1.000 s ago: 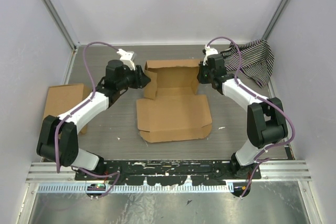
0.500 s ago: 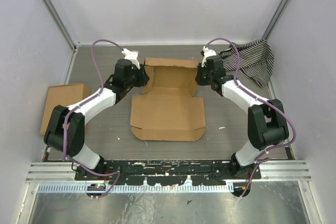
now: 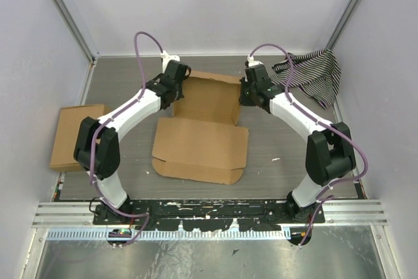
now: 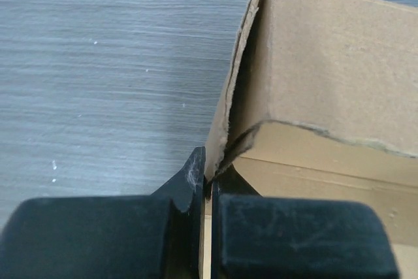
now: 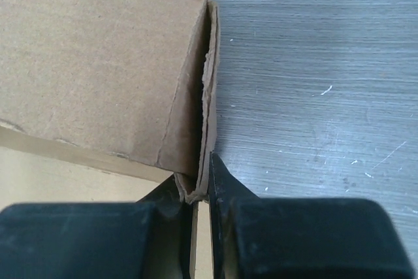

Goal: Fold the paper box

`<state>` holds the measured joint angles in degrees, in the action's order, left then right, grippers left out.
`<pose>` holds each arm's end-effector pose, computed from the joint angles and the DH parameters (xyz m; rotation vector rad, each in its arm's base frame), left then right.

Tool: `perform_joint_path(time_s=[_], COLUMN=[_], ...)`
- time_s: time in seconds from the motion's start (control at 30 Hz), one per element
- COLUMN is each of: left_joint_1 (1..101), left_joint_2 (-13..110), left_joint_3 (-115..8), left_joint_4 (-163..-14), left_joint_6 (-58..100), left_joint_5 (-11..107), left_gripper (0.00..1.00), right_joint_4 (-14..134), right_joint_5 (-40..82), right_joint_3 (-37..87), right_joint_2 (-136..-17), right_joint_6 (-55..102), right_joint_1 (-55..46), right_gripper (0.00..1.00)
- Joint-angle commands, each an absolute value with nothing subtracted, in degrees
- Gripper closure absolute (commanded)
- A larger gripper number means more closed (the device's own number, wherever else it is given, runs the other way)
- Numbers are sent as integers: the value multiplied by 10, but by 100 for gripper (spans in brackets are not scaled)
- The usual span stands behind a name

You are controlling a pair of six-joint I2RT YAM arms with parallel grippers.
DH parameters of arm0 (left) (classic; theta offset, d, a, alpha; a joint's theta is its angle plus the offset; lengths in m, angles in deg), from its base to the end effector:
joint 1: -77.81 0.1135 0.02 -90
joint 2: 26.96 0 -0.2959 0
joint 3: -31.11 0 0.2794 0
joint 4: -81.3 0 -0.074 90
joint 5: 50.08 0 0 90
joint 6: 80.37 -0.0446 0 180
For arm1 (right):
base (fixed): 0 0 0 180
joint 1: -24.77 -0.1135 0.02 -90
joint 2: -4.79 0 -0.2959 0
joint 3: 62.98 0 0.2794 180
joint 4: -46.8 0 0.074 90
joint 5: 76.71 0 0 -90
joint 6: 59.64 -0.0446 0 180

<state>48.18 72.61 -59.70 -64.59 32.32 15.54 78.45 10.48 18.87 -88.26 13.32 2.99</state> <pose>0.3823 -0.1963 0.2847 -0.0747 2.2379 0.0036 0.3692 0.1452 0.2741 -0.0716 2.3337 0.2846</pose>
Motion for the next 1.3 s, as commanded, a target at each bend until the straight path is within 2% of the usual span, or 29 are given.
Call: perform_joint_path(time_s=[0.0,0.23,0.37,0.57,0.77,1.03,1.27], left_joint_1=[467,438,438,440,447,458,474], left_joint_2=[772,781,785,830,873,846,869], left_joint_3=[-649,-630,-634,-709,-771,-759,-810], left_joint_4=[-441,-426,-429,-374,-307,-317,-309], left_joint_6=[366,351,341,346,349,347,323], left_joint_5=[-13,-67,-18,115,155,154,156], left_gripper=[94,93,92,79,72,66,65], right_joint_4=[876,952,982,1023,1047,1047,1050], right_joint_5=[29,32,38,64,98,110,114], right_joint_3=[269,346,375,419,427,422,445], right_joint_2=[-894,-939,-962,-998,-1022,-1025,-1065], right_joint_6=[49,19,11,-2,-7,-4,11], right_joint_1=[33,29,28,27,28,28,28], right_gripper=[97,97,98,98,98,84,74])
